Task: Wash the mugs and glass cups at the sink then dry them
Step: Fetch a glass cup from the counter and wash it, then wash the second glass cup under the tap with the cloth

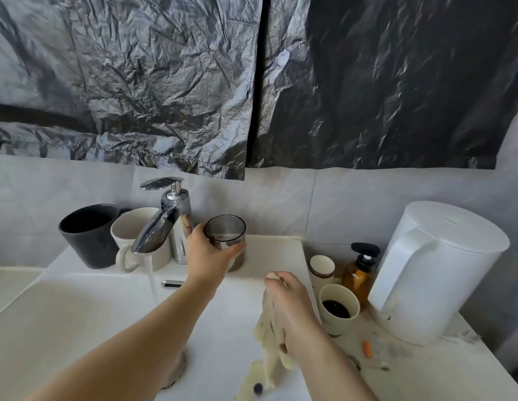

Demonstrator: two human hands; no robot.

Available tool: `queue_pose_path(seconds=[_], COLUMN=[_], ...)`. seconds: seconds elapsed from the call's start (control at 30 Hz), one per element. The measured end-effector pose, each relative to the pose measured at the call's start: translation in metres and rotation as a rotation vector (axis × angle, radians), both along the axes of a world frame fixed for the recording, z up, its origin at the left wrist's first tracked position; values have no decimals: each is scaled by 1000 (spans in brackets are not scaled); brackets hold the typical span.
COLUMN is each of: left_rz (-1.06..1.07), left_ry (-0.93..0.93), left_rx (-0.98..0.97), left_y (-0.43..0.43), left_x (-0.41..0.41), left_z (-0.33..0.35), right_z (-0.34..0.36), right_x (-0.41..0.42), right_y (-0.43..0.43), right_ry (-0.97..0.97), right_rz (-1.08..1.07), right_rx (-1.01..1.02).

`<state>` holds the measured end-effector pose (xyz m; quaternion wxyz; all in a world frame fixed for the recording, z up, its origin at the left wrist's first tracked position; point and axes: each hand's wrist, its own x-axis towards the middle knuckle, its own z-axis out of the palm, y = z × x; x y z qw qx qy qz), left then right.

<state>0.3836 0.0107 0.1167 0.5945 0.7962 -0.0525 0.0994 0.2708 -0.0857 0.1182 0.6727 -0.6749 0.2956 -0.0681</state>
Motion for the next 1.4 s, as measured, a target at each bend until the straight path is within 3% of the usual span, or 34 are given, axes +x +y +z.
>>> queue_pose_path(seconds=[0.2, 0.33, 0.43, 0.77, 1.0, 1.4], left_rz=[-76, 15, -49, -262, -467, -710], left_ry=[86, 248, 334, 345, 352, 583], left_rx=[-103, -172, -221, -242, -285, -104], left_y=[5, 9, 16, 20, -20, -116], left_x=[-11, -34, -48, -117, -183, -270], left_z=[7, 6, 8, 64, 80, 9], right_z=[4, 13, 22, 70, 95, 21], right_x=[-5, -12, -21, -64, -139, -243], right_y=[1, 4, 8, 11, -22, -85], right_ry=[5, -17, -47, -147, -230, -49], right_rz=[-9, -29, -46, -101, -170, -489], right_rx=[-2, 19, 26, -36, -89, -135])
